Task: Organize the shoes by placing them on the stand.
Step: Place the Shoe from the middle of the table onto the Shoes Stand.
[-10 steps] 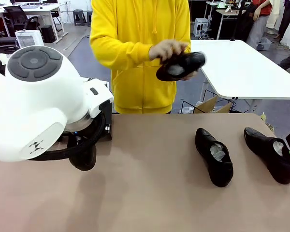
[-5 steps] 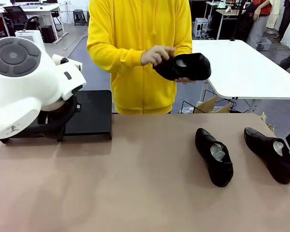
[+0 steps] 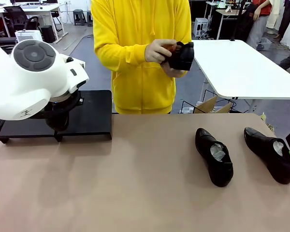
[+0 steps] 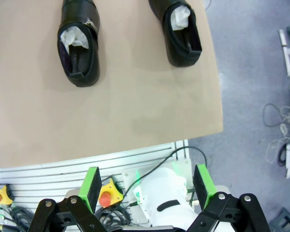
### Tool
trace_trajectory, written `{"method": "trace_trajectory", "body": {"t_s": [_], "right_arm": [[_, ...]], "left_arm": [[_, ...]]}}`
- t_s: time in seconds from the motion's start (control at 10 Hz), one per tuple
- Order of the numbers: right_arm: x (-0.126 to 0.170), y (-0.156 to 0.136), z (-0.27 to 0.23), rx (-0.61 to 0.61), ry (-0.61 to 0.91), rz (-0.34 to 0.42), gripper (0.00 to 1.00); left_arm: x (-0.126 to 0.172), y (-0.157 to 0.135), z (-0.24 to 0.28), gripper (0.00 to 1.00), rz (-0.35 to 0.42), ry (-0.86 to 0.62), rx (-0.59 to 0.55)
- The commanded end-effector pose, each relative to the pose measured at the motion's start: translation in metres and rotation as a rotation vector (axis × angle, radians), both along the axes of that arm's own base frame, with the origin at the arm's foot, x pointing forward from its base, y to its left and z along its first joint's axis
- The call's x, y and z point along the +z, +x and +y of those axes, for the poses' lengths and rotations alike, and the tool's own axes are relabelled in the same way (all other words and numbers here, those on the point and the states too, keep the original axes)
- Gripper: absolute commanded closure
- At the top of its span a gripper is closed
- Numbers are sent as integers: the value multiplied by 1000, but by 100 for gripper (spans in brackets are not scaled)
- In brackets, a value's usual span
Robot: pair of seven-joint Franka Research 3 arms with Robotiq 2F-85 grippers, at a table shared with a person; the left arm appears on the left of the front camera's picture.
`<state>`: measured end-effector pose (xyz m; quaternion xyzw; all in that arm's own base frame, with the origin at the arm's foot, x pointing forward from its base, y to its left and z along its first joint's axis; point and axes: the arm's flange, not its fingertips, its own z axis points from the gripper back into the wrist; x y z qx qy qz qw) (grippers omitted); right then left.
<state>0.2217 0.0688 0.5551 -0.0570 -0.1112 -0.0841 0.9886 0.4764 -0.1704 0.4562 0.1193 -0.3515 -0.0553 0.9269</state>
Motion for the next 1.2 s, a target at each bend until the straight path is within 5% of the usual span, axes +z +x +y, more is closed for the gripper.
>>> {"method": "trace_trajectory", "body": {"t_s": [0.0, 1.1], "right_arm": [[1, 0, 0, 21, 19, 4, 0], [1, 0, 0, 21, 19, 4, 0]], "left_arm": [[-14, 20, -12, 100, -41, 22, 27], [-57, 50, -11, 100, -62, 66, 85]]}}
